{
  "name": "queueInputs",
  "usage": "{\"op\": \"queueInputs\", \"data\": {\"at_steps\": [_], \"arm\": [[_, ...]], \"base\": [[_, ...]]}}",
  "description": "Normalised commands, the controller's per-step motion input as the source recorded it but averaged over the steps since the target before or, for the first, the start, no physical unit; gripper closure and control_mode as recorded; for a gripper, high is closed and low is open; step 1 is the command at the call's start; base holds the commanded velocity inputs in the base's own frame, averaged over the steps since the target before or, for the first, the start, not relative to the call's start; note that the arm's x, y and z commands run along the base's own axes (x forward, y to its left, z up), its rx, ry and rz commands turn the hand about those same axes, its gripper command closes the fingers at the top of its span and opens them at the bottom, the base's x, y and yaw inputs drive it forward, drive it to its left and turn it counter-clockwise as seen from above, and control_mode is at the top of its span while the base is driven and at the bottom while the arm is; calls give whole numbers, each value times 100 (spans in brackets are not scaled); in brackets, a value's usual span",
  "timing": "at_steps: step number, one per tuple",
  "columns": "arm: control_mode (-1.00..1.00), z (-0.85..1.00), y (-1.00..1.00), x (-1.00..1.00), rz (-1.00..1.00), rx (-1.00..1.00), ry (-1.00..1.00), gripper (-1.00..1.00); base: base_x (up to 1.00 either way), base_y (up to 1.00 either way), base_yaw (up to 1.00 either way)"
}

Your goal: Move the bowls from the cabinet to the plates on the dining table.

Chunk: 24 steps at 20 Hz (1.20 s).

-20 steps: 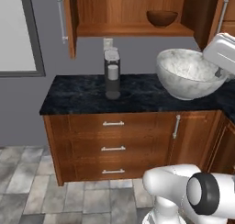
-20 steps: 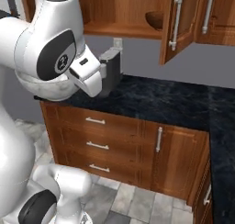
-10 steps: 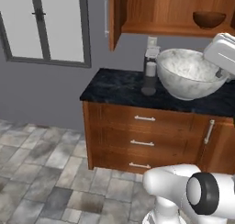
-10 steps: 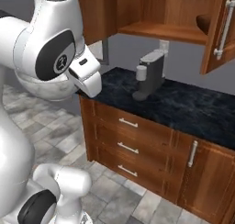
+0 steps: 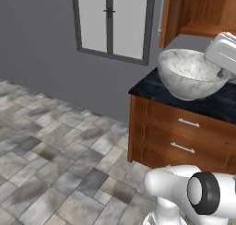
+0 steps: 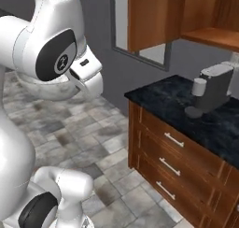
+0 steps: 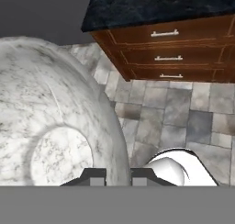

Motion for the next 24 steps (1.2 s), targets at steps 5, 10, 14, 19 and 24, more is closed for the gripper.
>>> {"op": "queueInputs", "data": {"at_steps": [5,10,14,19,24], "arm": [[100,0,0,0,0,0,0,100],[100,0,0,0,0,0,0,100],[100,0,0,0,0,0,0,100],[100,0,0,0,0,0,0,100],[100,0,0,0,0,0,0,100]], "base": [[0,0,53],[0,-2,49],[0,0,49],[12,-8,48],[8,-6,46]]}}
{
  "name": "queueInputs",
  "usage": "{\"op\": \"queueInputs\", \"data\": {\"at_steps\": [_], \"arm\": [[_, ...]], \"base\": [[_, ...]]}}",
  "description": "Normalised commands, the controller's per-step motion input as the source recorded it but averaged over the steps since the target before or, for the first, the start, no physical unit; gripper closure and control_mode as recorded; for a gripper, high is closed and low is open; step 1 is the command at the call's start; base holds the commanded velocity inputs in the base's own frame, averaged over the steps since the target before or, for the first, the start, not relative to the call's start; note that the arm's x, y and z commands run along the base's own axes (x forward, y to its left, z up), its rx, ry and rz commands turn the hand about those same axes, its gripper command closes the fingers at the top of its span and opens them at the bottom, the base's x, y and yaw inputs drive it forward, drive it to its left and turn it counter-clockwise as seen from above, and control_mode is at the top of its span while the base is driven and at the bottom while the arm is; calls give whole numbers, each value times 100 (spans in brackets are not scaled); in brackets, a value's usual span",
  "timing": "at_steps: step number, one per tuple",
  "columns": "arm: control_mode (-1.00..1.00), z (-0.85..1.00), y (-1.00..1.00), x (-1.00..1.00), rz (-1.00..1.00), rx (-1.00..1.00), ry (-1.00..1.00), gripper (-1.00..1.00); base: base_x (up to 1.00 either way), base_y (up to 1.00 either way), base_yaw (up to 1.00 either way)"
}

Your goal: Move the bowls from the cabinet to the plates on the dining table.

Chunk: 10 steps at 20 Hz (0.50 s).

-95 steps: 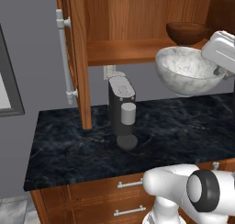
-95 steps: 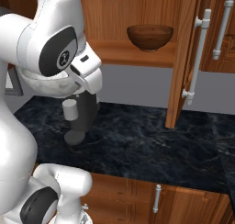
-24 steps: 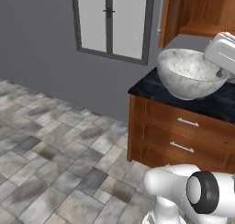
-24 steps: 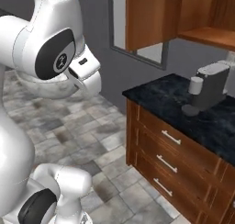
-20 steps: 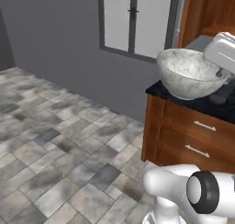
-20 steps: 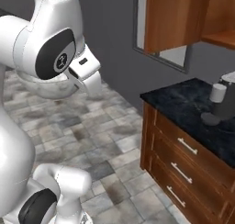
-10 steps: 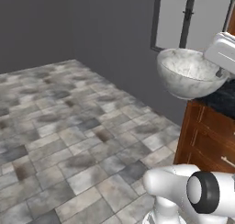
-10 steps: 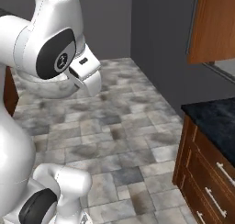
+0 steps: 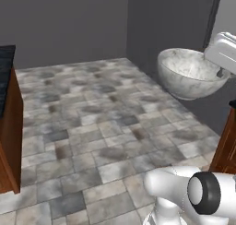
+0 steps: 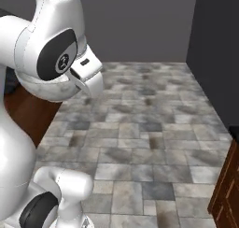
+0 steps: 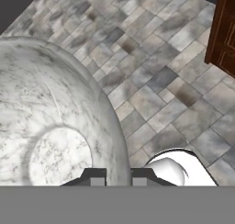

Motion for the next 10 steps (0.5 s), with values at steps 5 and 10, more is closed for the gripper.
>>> {"op": "queueInputs", "data": {"at_steps": [5,10], "arm": [[100,0,0,0,0,0,0,100],[100,0,0,0,0,0,0,100]], "base": [[0,0,44],[3,0,40]]}}
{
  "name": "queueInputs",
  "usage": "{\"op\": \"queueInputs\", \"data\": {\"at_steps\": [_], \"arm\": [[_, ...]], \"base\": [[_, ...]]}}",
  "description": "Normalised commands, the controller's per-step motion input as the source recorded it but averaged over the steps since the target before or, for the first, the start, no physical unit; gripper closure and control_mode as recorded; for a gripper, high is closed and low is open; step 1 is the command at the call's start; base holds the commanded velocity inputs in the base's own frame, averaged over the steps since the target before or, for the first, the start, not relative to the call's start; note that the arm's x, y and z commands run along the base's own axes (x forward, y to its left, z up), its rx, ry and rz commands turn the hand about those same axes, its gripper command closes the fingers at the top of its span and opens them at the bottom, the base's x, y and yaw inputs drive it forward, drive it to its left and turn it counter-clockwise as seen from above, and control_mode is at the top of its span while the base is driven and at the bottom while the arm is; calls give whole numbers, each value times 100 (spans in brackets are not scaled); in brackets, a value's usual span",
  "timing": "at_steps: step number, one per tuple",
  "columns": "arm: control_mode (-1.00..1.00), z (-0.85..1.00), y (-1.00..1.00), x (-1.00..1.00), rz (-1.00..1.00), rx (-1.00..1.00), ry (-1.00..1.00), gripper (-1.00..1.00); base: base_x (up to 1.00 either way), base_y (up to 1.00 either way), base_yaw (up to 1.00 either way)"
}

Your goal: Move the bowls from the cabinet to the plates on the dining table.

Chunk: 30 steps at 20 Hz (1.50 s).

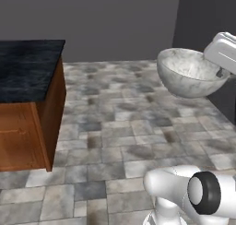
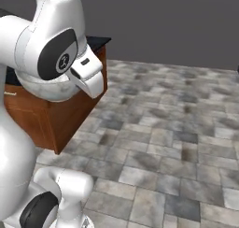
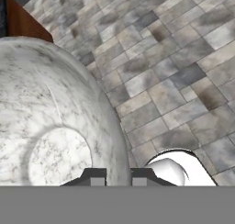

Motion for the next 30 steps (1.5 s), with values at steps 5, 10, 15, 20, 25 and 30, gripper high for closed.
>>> {"op": "queueInputs", "data": {"at_steps": [5,10,15,20,25,30], "arm": [[100,0,0,0,0,0,0,100],[100,0,0,0,0,0,0,100],[100,0,0,0,0,0,0,100],[100,0,0,0,0,0,0,100],[100,0,0,0,0,0,0,100],[100,0,0,0,0,0,0,100]], "base": [[21,0,31],[33,0,20],[31,0,29],[31,4,25],[66,46,-2],[76,63,-10]]}}
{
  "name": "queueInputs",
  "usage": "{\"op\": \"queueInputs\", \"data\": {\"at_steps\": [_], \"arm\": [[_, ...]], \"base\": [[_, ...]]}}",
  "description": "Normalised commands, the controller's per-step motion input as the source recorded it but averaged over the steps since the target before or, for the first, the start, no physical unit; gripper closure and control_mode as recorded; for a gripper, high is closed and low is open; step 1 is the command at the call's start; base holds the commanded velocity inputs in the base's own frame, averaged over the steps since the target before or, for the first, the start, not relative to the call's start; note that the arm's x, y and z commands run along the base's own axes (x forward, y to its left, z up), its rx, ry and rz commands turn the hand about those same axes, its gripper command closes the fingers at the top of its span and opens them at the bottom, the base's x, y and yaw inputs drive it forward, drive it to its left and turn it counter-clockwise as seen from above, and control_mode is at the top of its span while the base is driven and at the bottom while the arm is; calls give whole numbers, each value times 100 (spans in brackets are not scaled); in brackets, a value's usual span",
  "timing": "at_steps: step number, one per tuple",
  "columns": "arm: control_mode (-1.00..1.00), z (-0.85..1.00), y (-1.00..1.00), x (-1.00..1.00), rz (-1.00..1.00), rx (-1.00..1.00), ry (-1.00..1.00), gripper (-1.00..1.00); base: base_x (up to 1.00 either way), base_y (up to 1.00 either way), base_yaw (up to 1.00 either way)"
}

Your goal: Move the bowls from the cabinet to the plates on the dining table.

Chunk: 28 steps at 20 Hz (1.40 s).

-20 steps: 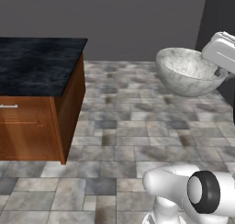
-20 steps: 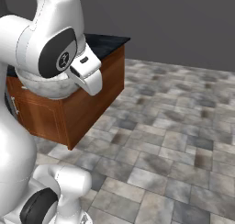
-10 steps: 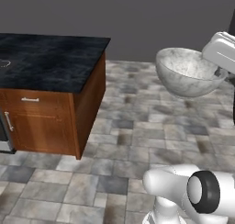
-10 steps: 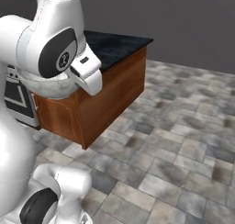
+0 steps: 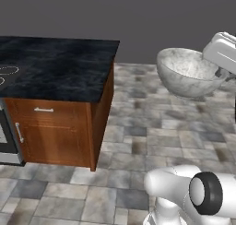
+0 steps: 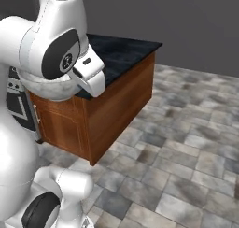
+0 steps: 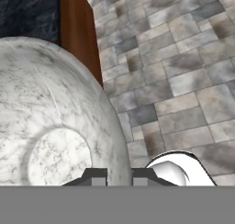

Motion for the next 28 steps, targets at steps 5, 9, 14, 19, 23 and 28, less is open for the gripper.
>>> {"op": "queueInputs", "data": {"at_steps": [5,9,14,19,23,28], "arm": [[100,0,0,0,0,0,0,100],[100,0,0,0,0,0,0,100],[100,0,0,0,0,0,0,100],[100,0,0,0,0,0,0,100],[100,0,0,0,0,0,0,100],[100,0,0,0,0,0,0,100]], "base": [[63,74,-9],[53,84,-8],[45,94,-8],[48,97,-11],[47,95,-11],[42,91,-9]]}}
